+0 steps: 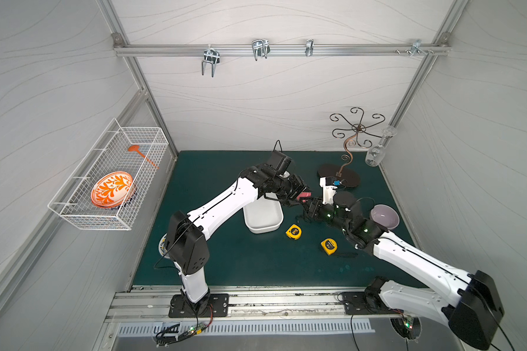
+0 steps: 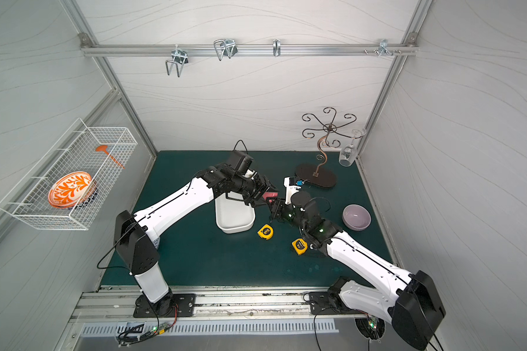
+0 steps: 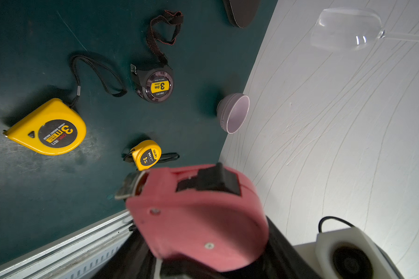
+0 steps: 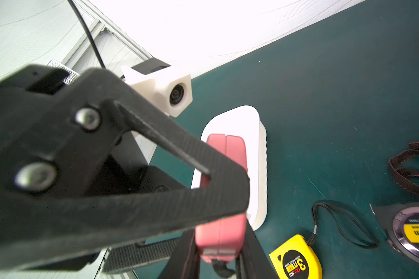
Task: Take the tape measure out of the storage box
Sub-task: Place the tape measure at the center of the board.
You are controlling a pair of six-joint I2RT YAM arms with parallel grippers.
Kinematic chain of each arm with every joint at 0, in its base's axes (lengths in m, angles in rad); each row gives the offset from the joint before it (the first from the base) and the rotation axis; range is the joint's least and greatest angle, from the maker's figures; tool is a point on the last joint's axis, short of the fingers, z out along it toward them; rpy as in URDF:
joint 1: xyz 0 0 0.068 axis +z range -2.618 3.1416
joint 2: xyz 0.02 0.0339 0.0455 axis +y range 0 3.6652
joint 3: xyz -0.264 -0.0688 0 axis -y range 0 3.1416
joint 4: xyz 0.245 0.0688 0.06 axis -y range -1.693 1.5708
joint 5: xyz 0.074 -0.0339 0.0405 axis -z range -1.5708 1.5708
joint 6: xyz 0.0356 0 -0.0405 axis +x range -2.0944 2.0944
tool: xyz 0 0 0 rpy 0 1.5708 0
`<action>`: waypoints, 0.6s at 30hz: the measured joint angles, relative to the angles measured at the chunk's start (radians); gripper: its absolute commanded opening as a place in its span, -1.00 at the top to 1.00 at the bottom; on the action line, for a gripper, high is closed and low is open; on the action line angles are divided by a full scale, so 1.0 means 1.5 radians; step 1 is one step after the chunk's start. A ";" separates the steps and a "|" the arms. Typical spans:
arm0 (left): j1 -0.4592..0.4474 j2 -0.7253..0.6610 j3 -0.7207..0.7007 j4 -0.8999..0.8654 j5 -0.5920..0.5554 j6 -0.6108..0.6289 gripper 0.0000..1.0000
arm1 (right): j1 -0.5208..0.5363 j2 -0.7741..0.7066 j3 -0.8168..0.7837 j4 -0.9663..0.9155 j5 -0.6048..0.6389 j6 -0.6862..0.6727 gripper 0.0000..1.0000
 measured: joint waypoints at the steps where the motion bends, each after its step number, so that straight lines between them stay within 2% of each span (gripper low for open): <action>1: 0.000 0.000 0.000 0.001 0.000 0.004 -0.59 | -0.002 -0.005 0.000 -0.005 -0.003 0.001 0.97; 3: 0.003 -0.003 0.000 -0.004 -0.005 0.018 -0.93 | -0.011 -0.020 -0.003 -0.012 -0.006 0.004 0.97; 4: 0.007 -0.004 0.000 -0.008 -0.010 0.027 -0.99 | -0.019 -0.030 -0.007 -0.015 -0.011 0.006 0.97; 8: 0.031 -0.021 0.005 -0.050 -0.047 0.076 -0.99 | -0.067 -0.066 -0.031 -0.031 -0.035 0.020 0.97; 18: 0.092 -0.084 -0.015 -0.164 -0.164 0.219 -0.99 | -0.249 -0.104 -0.126 -0.048 -0.149 0.077 0.98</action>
